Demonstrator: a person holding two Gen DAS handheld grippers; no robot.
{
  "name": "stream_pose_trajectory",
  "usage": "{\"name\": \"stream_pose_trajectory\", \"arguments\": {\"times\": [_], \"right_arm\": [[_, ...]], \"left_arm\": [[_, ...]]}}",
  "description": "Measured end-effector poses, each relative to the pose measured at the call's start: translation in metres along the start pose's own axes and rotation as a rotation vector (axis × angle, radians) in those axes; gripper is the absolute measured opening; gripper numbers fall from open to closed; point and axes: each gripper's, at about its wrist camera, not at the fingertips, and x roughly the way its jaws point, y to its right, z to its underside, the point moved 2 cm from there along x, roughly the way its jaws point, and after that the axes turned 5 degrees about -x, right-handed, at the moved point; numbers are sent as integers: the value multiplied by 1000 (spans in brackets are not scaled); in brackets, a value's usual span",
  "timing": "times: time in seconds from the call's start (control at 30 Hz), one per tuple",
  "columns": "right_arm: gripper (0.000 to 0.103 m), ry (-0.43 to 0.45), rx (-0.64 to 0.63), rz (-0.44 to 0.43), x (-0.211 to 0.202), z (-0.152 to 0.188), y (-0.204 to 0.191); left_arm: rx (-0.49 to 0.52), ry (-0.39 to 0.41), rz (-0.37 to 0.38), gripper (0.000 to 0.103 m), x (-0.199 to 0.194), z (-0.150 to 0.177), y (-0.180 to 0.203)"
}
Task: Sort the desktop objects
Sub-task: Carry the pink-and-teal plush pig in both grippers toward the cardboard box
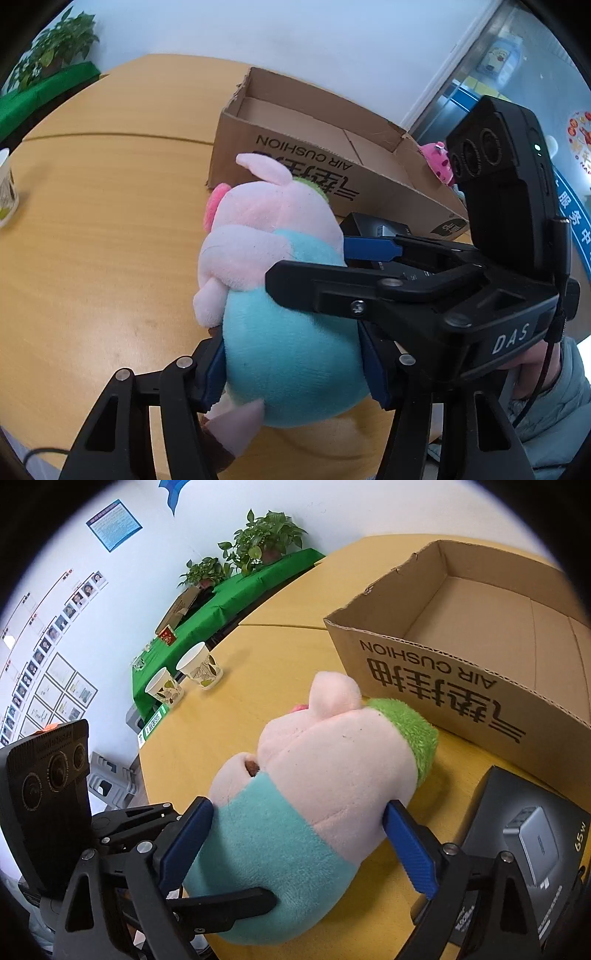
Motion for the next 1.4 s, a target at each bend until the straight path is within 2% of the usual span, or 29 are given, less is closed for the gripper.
{"name": "stream_pose_trajectory", "arguments": {"times": [0.17,0.33,0.47,0.67,0.7,0.77,1.0,1.1,1.23,1.4], "right_arm": [[101,-18,61,-17,2,-7,12],[102,33,69,26,-13,-19,16],[101,126,43,74,-40,-36,17],[99,302,-64,211,-97,-79,7],[99,320,-75,226,-103,-84,8],[99,361,-96,259,-115,-99,7],[99,445,-147,332,-137,-143,12],[99,478,-159,346,-141,-162,18],[99,511,-177,366,-148,-185,33],[99,545,-197,363,-150,-219,61]], "left_arm": [[57,8,20,55,-1,-16,13],[111,49,57,54,-6,-40,33],[178,132,85,54,-17,-67,51],[259,271,149,54,-40,-112,76],[276,291,151,54,-40,-105,94],[311,324,160,54,-44,-118,102],[370,397,185,54,-47,-157,120],[388,418,189,54,-32,-183,120],[408,446,183,54,-27,-209,125],[415,473,174,54,-12,-259,117]]}}
